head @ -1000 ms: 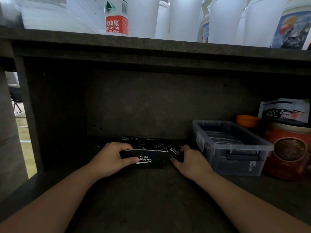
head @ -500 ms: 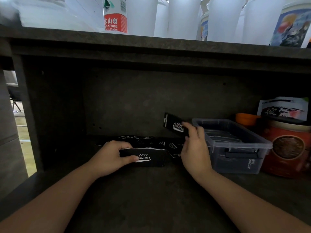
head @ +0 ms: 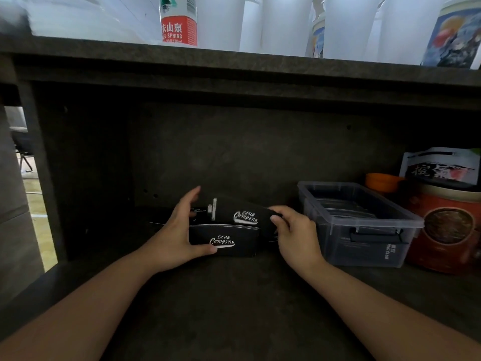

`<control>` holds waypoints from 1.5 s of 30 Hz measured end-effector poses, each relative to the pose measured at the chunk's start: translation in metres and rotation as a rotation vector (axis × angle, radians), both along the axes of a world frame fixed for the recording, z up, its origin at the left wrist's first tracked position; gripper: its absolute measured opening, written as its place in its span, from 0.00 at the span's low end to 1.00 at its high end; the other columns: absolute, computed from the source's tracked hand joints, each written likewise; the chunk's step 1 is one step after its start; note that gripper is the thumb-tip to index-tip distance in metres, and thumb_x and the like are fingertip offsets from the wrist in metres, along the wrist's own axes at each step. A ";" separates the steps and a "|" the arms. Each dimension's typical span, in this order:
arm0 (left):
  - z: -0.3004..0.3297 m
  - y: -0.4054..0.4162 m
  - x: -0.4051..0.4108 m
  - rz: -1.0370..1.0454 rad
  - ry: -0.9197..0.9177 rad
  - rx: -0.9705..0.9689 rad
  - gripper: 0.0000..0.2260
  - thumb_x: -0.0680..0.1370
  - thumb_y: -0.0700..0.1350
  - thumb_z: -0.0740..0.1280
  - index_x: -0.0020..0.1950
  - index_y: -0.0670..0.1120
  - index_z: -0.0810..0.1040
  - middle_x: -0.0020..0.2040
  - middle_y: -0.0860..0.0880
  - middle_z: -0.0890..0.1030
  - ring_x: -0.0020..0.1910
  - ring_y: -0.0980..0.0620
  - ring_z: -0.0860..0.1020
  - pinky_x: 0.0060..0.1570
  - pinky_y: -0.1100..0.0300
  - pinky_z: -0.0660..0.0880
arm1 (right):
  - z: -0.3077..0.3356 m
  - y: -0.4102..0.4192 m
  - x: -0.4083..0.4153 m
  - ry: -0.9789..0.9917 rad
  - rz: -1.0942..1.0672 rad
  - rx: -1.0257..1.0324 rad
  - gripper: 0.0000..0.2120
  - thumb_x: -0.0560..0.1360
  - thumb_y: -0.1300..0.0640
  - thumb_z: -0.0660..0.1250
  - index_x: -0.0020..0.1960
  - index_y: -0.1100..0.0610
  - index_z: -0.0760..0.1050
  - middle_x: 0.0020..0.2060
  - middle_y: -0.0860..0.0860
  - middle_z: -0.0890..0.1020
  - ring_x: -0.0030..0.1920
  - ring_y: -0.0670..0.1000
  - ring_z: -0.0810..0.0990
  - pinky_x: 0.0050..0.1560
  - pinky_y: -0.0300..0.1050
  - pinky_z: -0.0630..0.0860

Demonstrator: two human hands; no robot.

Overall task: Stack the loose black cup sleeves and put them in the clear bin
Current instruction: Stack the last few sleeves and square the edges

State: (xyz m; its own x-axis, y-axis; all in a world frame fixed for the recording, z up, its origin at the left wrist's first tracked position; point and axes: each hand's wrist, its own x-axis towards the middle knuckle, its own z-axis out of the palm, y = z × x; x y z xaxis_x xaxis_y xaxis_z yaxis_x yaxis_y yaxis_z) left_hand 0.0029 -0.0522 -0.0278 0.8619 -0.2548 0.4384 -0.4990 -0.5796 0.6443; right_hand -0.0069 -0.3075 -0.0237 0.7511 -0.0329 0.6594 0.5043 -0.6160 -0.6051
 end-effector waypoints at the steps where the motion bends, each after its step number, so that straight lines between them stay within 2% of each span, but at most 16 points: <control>1: 0.000 0.000 0.000 -0.005 -0.003 -0.003 0.54 0.63 0.49 0.82 0.70 0.74 0.44 0.74 0.59 0.57 0.68 0.60 0.66 0.69 0.58 0.66 | -0.001 0.000 0.000 0.040 0.057 -0.041 0.13 0.80 0.62 0.61 0.56 0.50 0.80 0.47 0.41 0.82 0.45 0.37 0.79 0.50 0.34 0.76; 3: 0.000 -0.001 -0.001 -0.027 -0.028 0.041 0.47 0.65 0.49 0.81 0.69 0.74 0.53 0.71 0.62 0.61 0.66 0.63 0.68 0.67 0.61 0.67 | -0.004 0.002 -0.003 0.133 0.172 -0.118 0.15 0.81 0.61 0.59 0.61 0.47 0.78 0.51 0.42 0.82 0.46 0.38 0.79 0.53 0.36 0.77; 6: 0.002 -0.001 -0.001 -0.048 -0.095 0.160 0.21 0.68 0.48 0.79 0.54 0.66 0.75 0.56 0.65 0.77 0.57 0.67 0.75 0.60 0.63 0.72 | -0.003 0.006 -0.006 0.224 0.197 -0.031 0.15 0.82 0.55 0.56 0.68 0.45 0.69 0.53 0.47 0.81 0.51 0.42 0.79 0.55 0.39 0.75; 8: 0.004 -0.001 -0.002 -0.027 -0.061 0.183 0.10 0.69 0.49 0.78 0.44 0.60 0.79 0.46 0.64 0.81 0.48 0.66 0.79 0.51 0.63 0.74 | 0.000 0.003 -0.003 0.236 0.097 -0.006 0.17 0.82 0.53 0.57 0.70 0.48 0.65 0.55 0.48 0.79 0.56 0.46 0.77 0.56 0.38 0.71; 10: 0.004 -0.001 -0.001 0.012 -0.040 0.174 0.08 0.69 0.51 0.78 0.40 0.57 0.80 0.42 0.61 0.82 0.43 0.62 0.80 0.46 0.61 0.76 | -0.003 -0.005 0.004 0.266 -0.036 -0.159 0.20 0.81 0.51 0.59 0.72 0.51 0.63 0.62 0.50 0.76 0.63 0.50 0.73 0.61 0.41 0.69; 13: 0.004 0.000 -0.001 0.044 -0.020 0.169 0.08 0.68 0.53 0.78 0.39 0.56 0.80 0.40 0.59 0.82 0.40 0.59 0.81 0.45 0.56 0.78 | -0.010 -0.013 0.010 0.504 -0.176 -0.465 0.24 0.80 0.43 0.57 0.72 0.52 0.65 0.71 0.54 0.69 0.70 0.56 0.66 0.70 0.52 0.65; 16: 0.005 -0.001 -0.003 0.041 -0.016 0.179 0.09 0.68 0.52 0.78 0.38 0.55 0.79 0.39 0.61 0.82 0.39 0.60 0.81 0.44 0.57 0.78 | -0.008 -0.012 0.011 0.537 -0.255 -0.493 0.23 0.77 0.39 0.61 0.60 0.56 0.74 0.55 0.54 0.80 0.55 0.53 0.78 0.54 0.48 0.76; 19: 0.006 -0.001 -0.005 0.034 -0.009 0.185 0.08 0.68 0.52 0.78 0.38 0.54 0.79 0.39 0.61 0.82 0.40 0.60 0.81 0.43 0.59 0.78 | -0.002 -0.010 0.007 0.488 -0.299 -0.479 0.20 0.74 0.40 0.67 0.53 0.57 0.75 0.47 0.52 0.81 0.48 0.51 0.80 0.42 0.43 0.74; 25: 0.008 -0.002 -0.006 0.038 0.002 0.173 0.08 0.68 0.51 0.78 0.38 0.55 0.79 0.39 0.62 0.81 0.40 0.61 0.80 0.42 0.61 0.77 | 0.004 -0.006 -0.003 0.451 -0.282 -0.489 0.16 0.75 0.52 0.67 0.60 0.57 0.71 0.54 0.55 0.80 0.52 0.53 0.79 0.49 0.46 0.78; 30: 0.006 0.000 -0.004 0.027 0.008 0.162 0.08 0.68 0.52 0.78 0.39 0.56 0.79 0.40 0.61 0.82 0.41 0.61 0.80 0.44 0.59 0.77 | 0.007 -0.005 -0.007 0.362 -0.318 -0.598 0.12 0.79 0.58 0.59 0.63 0.58 0.68 0.47 0.55 0.81 0.42 0.52 0.79 0.35 0.44 0.72; 33: 0.005 0.001 -0.004 0.030 0.012 0.159 0.08 0.68 0.52 0.78 0.39 0.56 0.80 0.40 0.60 0.82 0.41 0.61 0.81 0.46 0.57 0.78 | 0.014 -0.007 -0.008 0.263 -0.410 -0.715 0.22 0.78 0.66 0.59 0.70 0.60 0.60 0.47 0.56 0.82 0.43 0.53 0.81 0.34 0.43 0.71; 37: 0.004 0.001 -0.003 0.018 0.016 0.136 0.08 0.68 0.51 0.78 0.41 0.56 0.80 0.41 0.58 0.83 0.42 0.61 0.81 0.47 0.57 0.78 | 0.020 -0.006 -0.012 0.153 -0.442 -0.717 0.36 0.76 0.66 0.63 0.77 0.58 0.46 0.46 0.53 0.81 0.36 0.48 0.78 0.33 0.42 0.74; 39: 0.003 0.000 -0.001 0.022 0.018 0.105 0.14 0.68 0.50 0.79 0.48 0.58 0.77 0.45 0.59 0.82 0.47 0.63 0.79 0.51 0.60 0.76 | 0.021 -0.005 -0.014 0.060 -0.324 -0.590 0.33 0.77 0.67 0.62 0.76 0.56 0.51 0.48 0.54 0.81 0.40 0.49 0.80 0.38 0.43 0.77; 42: 0.002 -0.002 0.000 0.056 0.043 0.092 0.37 0.66 0.51 0.80 0.69 0.60 0.63 0.57 0.62 0.74 0.56 0.61 0.76 0.62 0.60 0.72 | 0.017 0.001 -0.018 -0.001 0.029 -0.335 0.18 0.80 0.65 0.59 0.68 0.52 0.69 0.51 0.53 0.82 0.49 0.47 0.82 0.49 0.43 0.80; 44: 0.002 -0.001 0.000 0.054 0.060 0.062 0.50 0.65 0.51 0.80 0.77 0.59 0.52 0.64 0.61 0.69 0.61 0.60 0.72 0.65 0.60 0.69 | 0.014 0.008 -0.020 0.049 0.221 -0.275 0.12 0.81 0.63 0.58 0.59 0.53 0.76 0.48 0.48 0.82 0.43 0.40 0.81 0.42 0.38 0.79; 45: 0.002 -0.001 -0.001 0.054 0.047 0.062 0.51 0.64 0.51 0.81 0.77 0.61 0.51 0.66 0.61 0.66 0.63 0.61 0.70 0.66 0.60 0.68 | 0.012 0.011 -0.021 0.097 0.279 -0.242 0.11 0.81 0.61 0.57 0.56 0.52 0.77 0.46 0.46 0.81 0.40 0.39 0.80 0.39 0.35 0.77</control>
